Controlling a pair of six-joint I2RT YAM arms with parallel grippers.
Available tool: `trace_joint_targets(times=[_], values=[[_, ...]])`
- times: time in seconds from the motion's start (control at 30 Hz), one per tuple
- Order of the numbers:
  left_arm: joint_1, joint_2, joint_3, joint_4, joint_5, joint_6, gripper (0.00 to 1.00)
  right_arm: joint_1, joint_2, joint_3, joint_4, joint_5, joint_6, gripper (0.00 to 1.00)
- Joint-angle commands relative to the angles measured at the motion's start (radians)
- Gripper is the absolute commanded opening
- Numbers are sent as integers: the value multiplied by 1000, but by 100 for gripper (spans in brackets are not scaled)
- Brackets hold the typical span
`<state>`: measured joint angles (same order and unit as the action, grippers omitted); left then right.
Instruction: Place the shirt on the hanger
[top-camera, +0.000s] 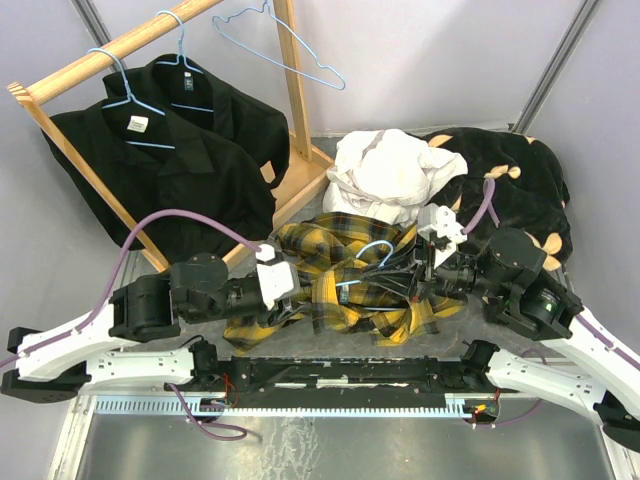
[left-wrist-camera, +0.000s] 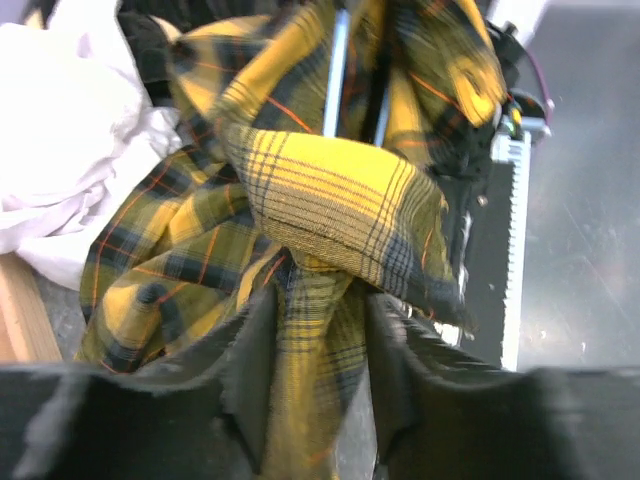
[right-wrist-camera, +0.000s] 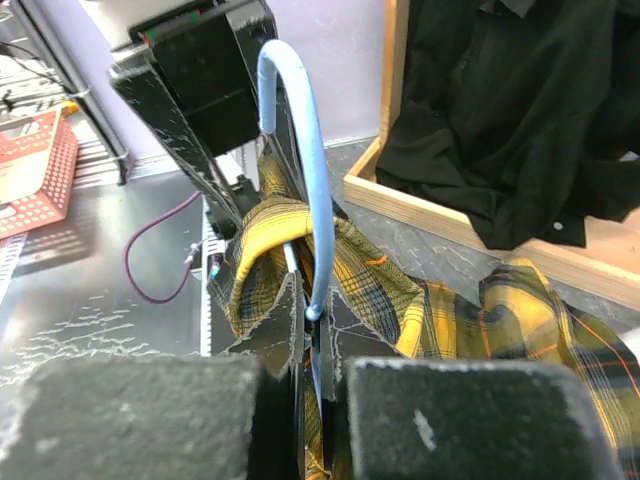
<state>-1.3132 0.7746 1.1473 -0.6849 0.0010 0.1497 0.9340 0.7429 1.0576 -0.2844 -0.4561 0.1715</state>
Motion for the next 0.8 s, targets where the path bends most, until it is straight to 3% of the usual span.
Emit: trace_joint_targets(times=[0.0,0.13,0.3,0.47,0.77], values=[[0,-43,-24,176,-165,-116,56,2,-6,48,5,130,-37,0],[0,-85,-50,210,-310,-187,72,1,-1,74,-84,304,-112,0],[0,-131,-80,248,-475,-259,82,0,8,83,-116,499,-134,0],[0,-131,-77,241,-639,-315,84,1,12,79,-49,700,-85,0],[0,-53,-52,245,-756,-421,84,1,117,205,-192,726,39,0]])
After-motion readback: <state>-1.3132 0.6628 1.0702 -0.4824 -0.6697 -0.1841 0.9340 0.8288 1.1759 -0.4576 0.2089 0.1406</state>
